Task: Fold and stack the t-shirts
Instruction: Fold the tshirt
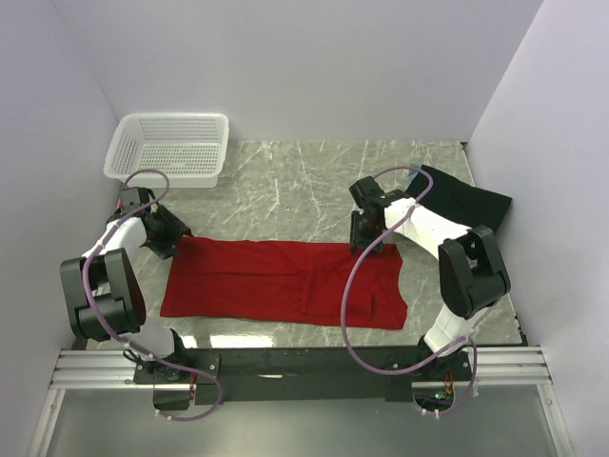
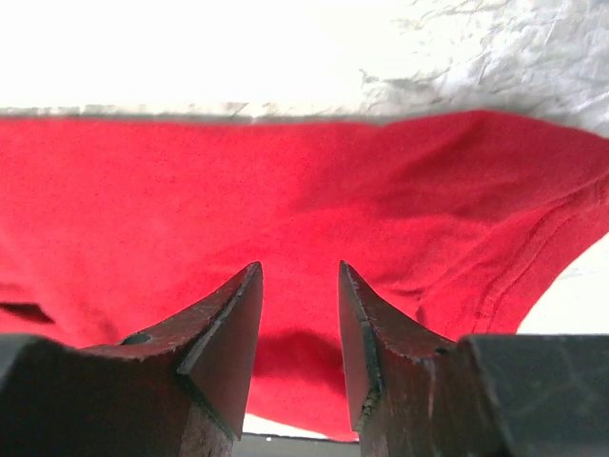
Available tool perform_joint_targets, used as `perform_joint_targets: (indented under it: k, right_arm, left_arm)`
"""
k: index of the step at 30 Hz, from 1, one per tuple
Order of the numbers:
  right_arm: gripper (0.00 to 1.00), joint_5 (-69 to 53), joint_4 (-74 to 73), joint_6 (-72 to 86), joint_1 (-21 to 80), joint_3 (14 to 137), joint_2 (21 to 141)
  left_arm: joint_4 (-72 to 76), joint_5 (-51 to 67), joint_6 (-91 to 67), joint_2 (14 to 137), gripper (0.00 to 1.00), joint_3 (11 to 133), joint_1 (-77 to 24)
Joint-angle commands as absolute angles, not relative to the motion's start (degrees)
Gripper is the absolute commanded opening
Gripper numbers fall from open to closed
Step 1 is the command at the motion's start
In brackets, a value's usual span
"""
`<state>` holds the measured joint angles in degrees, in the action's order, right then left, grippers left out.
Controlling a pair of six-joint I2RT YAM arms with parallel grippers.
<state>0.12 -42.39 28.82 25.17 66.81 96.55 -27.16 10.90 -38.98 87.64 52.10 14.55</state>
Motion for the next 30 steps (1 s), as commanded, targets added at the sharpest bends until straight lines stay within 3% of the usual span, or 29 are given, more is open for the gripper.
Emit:
perform_joint_targets:
  k: [1,8,22,30]
  right_arm:
    - [0.45,2.4,-40.5,29.6,24.8,69.2,97.6]
    - [0.44,5.2,-38.9,31.2,23.1,66.7,99.0]
    - [0.44,6.6,-38.4,30.9,20.4,66.5,106.2]
    - [0.42,7.8,-40.9,31.5,19.2,66.7,108.1]
  left_arm:
    - [-23.3,6.1,-40.8,87.0,0.64,52.8,14.6]
    - [-21.5,4.5,-41.6,89.2,0.53,52.4,14.5]
    - [-21.2,3.5,-42.7,94.8,0.05,51.4,14.8]
    - [-22.7,2.1,-42.5,92.9,0.01,48.6,18.6]
